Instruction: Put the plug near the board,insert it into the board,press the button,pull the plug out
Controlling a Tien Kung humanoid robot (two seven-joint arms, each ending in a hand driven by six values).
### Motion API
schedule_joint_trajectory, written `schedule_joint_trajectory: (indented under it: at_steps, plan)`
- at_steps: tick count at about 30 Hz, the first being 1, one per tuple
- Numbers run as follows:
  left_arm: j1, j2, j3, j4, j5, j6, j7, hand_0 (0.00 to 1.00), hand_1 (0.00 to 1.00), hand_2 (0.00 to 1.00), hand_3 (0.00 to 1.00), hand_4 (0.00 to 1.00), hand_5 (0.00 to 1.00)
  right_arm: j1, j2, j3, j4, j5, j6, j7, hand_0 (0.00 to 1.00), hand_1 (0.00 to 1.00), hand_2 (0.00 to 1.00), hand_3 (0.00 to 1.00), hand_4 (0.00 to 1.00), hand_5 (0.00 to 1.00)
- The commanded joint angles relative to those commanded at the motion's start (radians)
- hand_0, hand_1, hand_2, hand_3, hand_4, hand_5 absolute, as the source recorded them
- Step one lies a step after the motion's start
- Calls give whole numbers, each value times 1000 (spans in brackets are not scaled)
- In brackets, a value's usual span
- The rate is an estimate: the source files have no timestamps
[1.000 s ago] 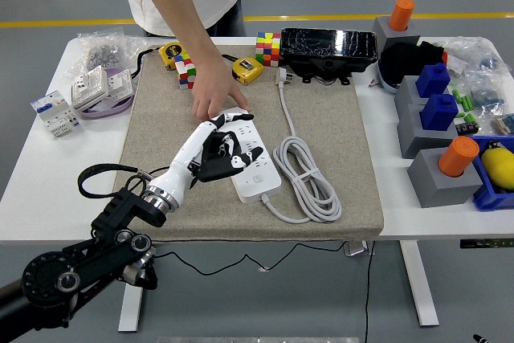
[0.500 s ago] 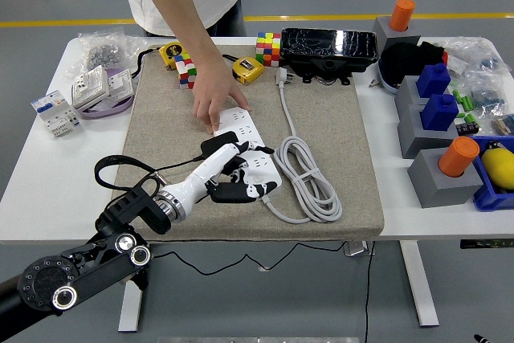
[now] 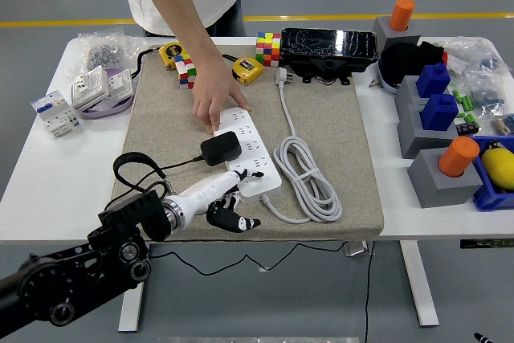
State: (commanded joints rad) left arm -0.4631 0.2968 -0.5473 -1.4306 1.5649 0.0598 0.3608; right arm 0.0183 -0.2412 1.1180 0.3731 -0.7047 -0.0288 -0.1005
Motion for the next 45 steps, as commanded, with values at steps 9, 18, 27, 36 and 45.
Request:
schedule_joint_trajectory:
  at_steps: [9,18,27,36,45]
  plan:
    - [-5,2,6,14,19,-14,27,80,66,122,944,828,189,-2,-1,-4,-1,1,1,-1,542,643,658,558,896,420]
    - [-4,0,13,10,42,-38,61,81,65,122,938,833,189,-3,1,-1,0,0,0,0,543,643,658,558,897,419]
    - [7,3,-15,-3,-126,113,-131,110,73,136,783,844,227,-5,3,4,-1,-1,0,0,542,643,657,558,897,419]
    - [-1,-31,-59,89,-271,349,-421,208,166,278,596,847,240,-4,5,0,0,1,0,0,543,643,657,558,896,419]
    - [-34,-92,-107,247,12,356,-330,739,791,767,758,859,216,-2,4,0,0,4,0,0,542,643,658,558,897,419]
